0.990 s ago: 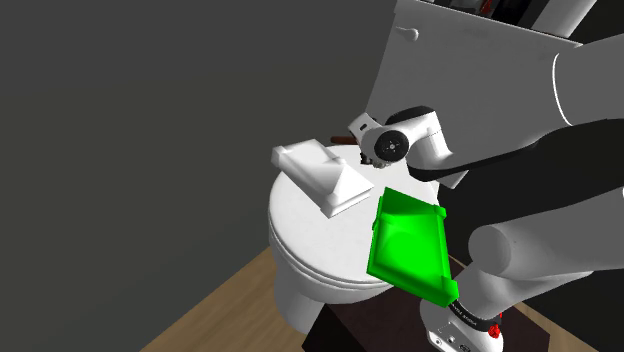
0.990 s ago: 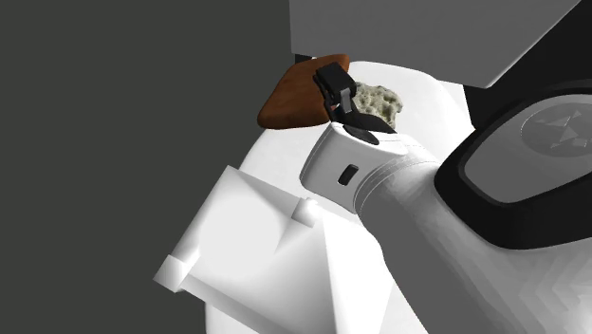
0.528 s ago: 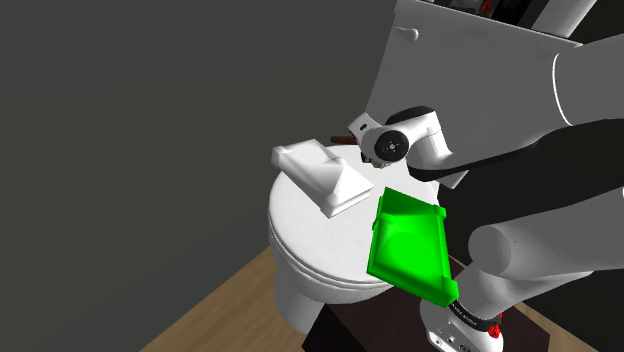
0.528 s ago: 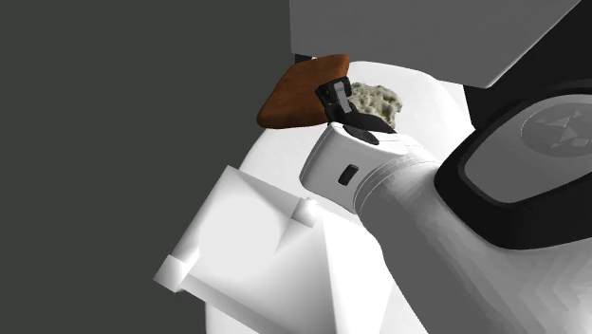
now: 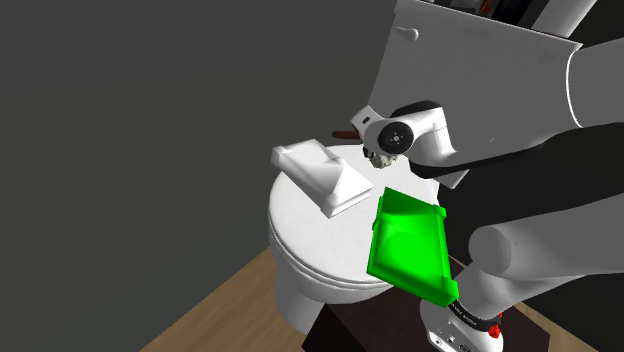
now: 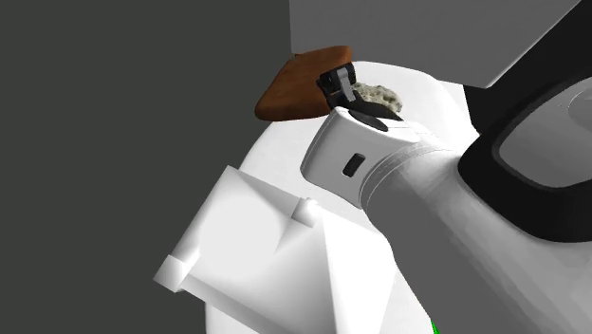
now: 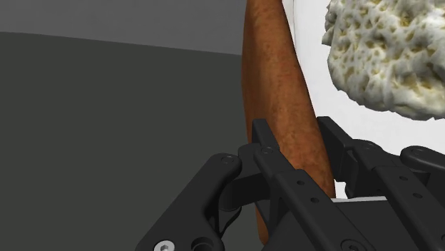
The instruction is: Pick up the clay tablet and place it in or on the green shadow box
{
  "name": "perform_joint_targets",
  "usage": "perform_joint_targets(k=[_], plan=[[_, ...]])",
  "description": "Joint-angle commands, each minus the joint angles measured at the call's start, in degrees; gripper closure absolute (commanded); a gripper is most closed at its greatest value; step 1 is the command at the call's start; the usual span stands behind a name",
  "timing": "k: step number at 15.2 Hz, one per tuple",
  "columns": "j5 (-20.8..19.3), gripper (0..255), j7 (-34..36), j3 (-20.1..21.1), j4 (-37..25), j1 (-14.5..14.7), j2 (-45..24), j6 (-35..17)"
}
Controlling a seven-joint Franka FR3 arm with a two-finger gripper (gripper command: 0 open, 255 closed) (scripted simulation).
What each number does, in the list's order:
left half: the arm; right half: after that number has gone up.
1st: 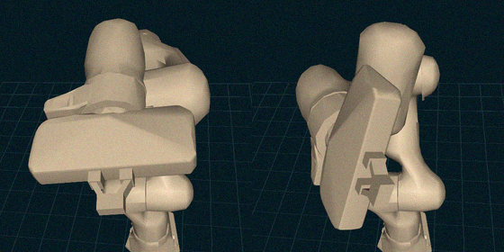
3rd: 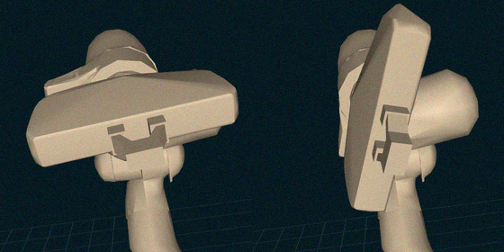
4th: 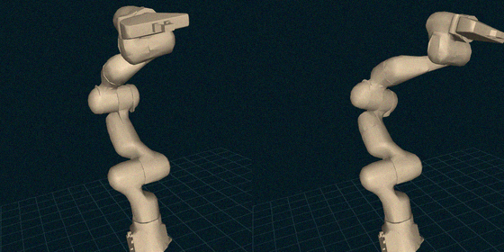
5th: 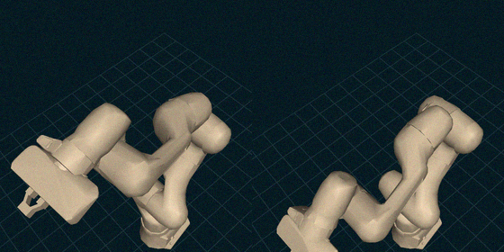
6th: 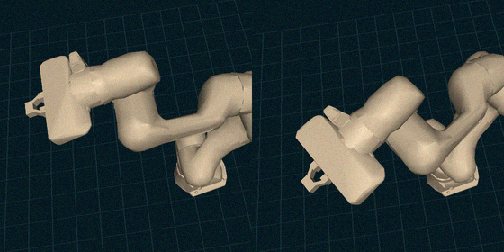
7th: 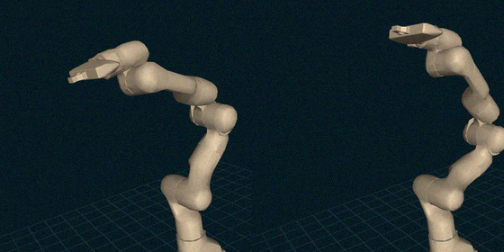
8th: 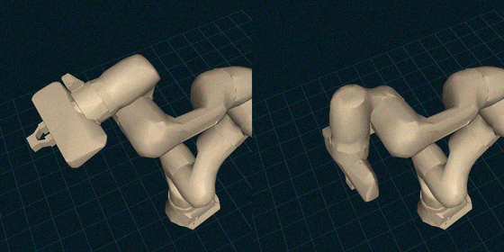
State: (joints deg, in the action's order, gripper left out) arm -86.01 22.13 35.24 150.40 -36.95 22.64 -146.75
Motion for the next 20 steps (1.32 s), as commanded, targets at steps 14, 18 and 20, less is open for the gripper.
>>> perform_joint_targets(k=[14,18,20], plan=[[15.24,255,-18.99,-6.66,-1.99,4.92,7.88,-1.08],[18.72,255,-23.57,-8.36,-3.02,6.44,9.22,-0.31],[20.35,255,-25.75,-9.16,-3.62,7.18,9.80,0.20]])
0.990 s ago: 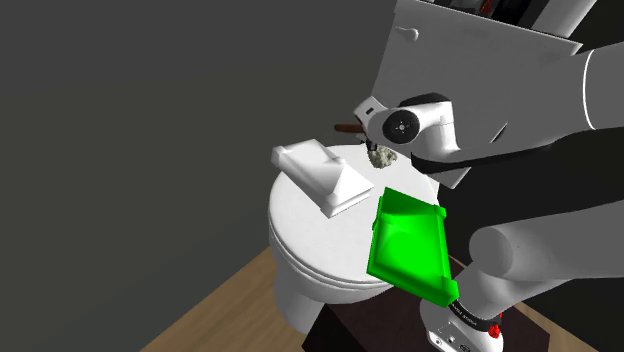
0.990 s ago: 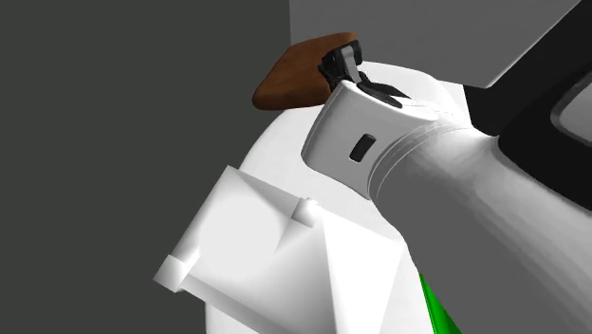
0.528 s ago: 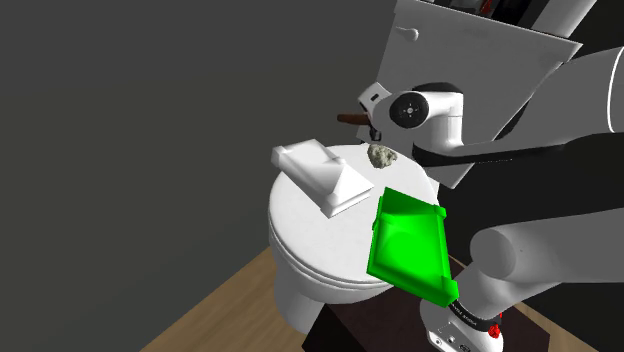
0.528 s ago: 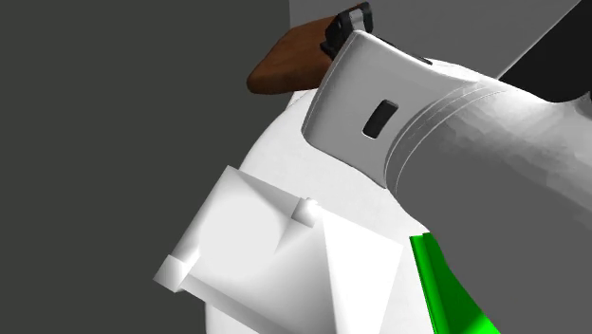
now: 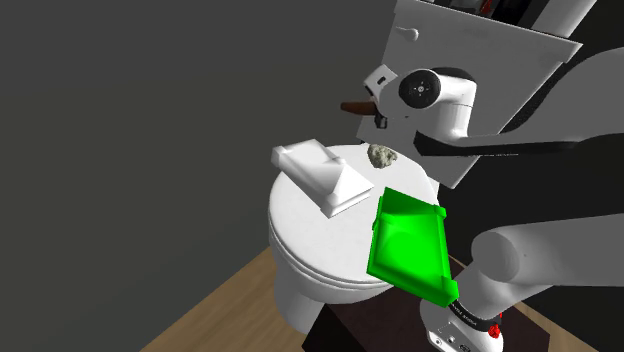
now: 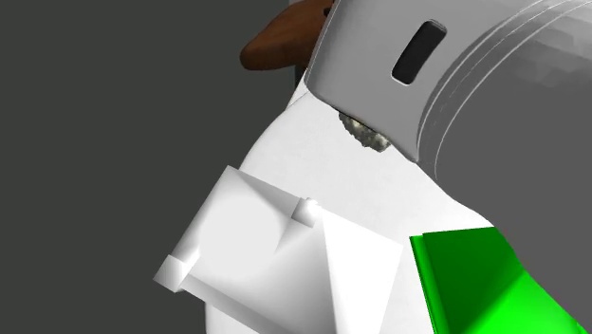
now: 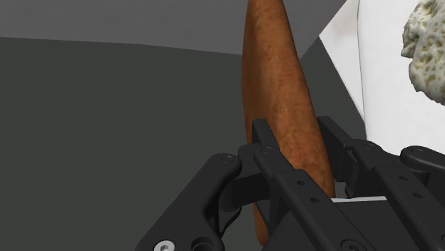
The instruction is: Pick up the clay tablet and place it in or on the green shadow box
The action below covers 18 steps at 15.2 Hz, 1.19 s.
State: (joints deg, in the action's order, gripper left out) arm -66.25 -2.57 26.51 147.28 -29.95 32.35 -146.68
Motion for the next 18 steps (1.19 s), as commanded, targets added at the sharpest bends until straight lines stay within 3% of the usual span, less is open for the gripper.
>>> perform_joint_targets(k=[1,6,12,18], plan=[[1.37,255,-2.11,-0.83,-0.82,0.55,0.34,0.41],[4.92,255,-7.01,-2.59,-2.61,2.24,1.44,1.95],[14.63,255,-12.27,-3.17,5.61,11.97,14.81,8.83],[23.93,255,-16.22,-0.98,10.35,22.63,26.84,19.97]])
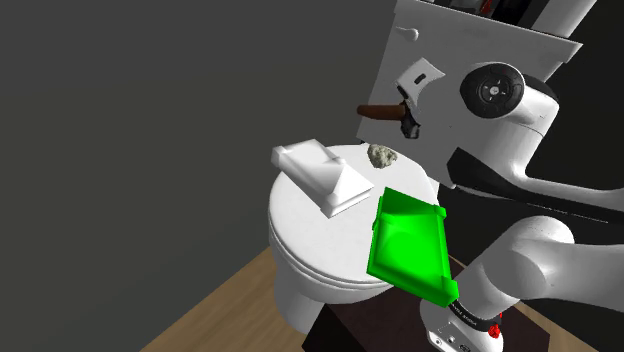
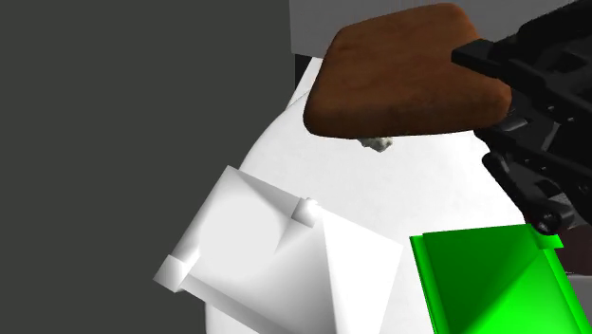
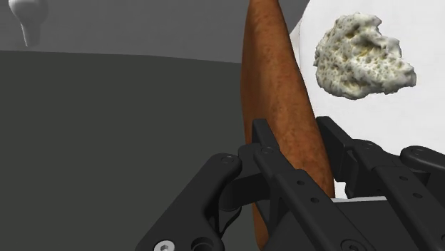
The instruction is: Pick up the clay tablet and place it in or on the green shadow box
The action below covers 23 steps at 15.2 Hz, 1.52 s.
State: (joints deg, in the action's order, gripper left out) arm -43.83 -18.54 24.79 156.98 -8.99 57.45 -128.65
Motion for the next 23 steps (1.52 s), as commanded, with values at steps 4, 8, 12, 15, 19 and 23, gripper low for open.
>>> perform_joint_targets(k=[4,8,12,15,19,23], plan=[[7.37,255,-1.83,3.97,1.56,8.39,8.28,10.70],[12.86,255,-2.63,8.24,0.66,14.22,13.18,19.68],[17.89,255,-2.80,13.01,-1.92,18.74,16.39,28.34],[21.32,255,-2.65,16.64,-4.84,21.13,17.86,34.46],[25.47,255,-2.29,21.29,-9.86,22.89,18.95,42.05],[28.51,255,-1.87,24.87,-14.92,23.27,19.29,47.98]])
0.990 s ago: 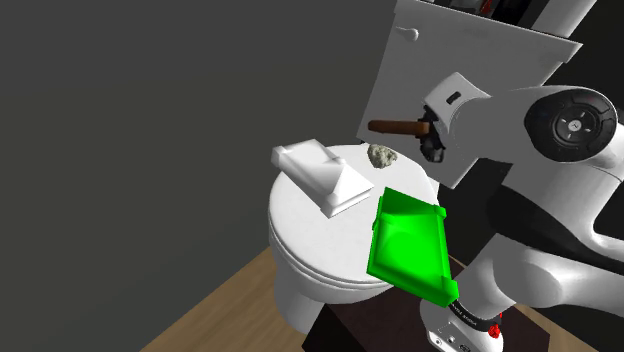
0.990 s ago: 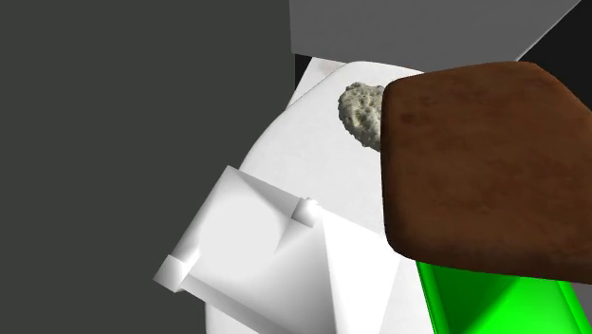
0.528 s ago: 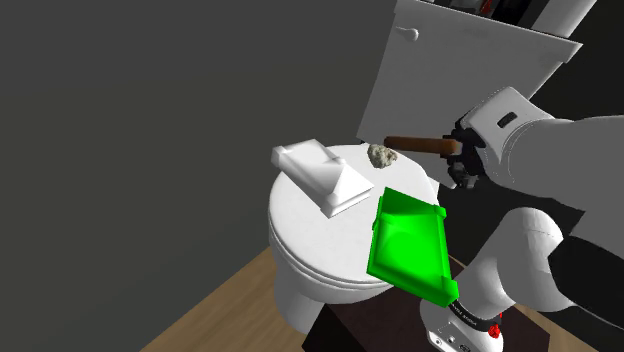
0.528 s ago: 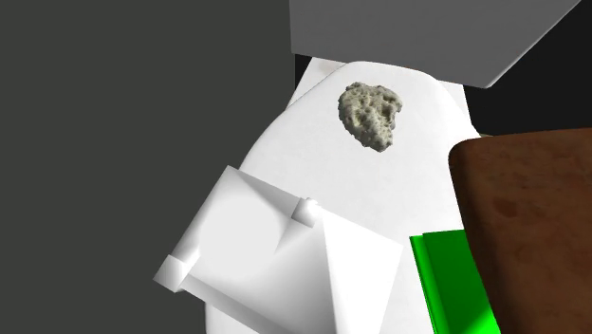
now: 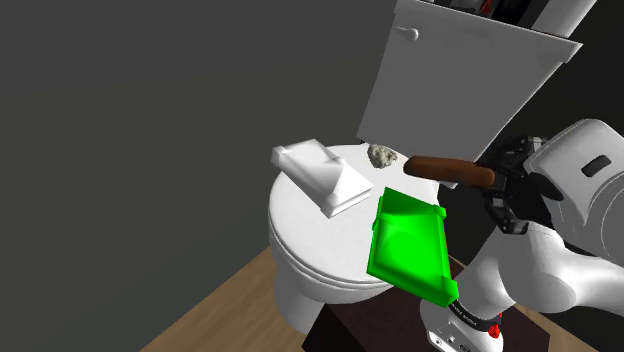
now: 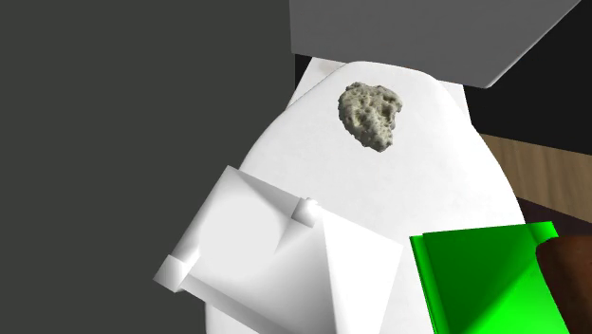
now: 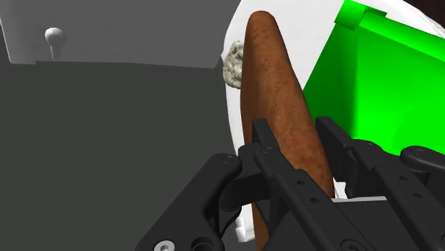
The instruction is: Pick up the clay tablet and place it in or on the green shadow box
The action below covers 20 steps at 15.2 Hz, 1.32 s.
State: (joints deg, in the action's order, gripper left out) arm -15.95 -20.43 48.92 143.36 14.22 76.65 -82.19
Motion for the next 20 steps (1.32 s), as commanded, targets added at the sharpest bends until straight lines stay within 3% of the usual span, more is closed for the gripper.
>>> perform_joint_targets(k=[1,20], plan=[[1.07,255,0.44,1.18,-0.66,0.37,0.27,1.32],[10.68,255,8.62,11.26,9.83,5.36,1.73,-2.93]])
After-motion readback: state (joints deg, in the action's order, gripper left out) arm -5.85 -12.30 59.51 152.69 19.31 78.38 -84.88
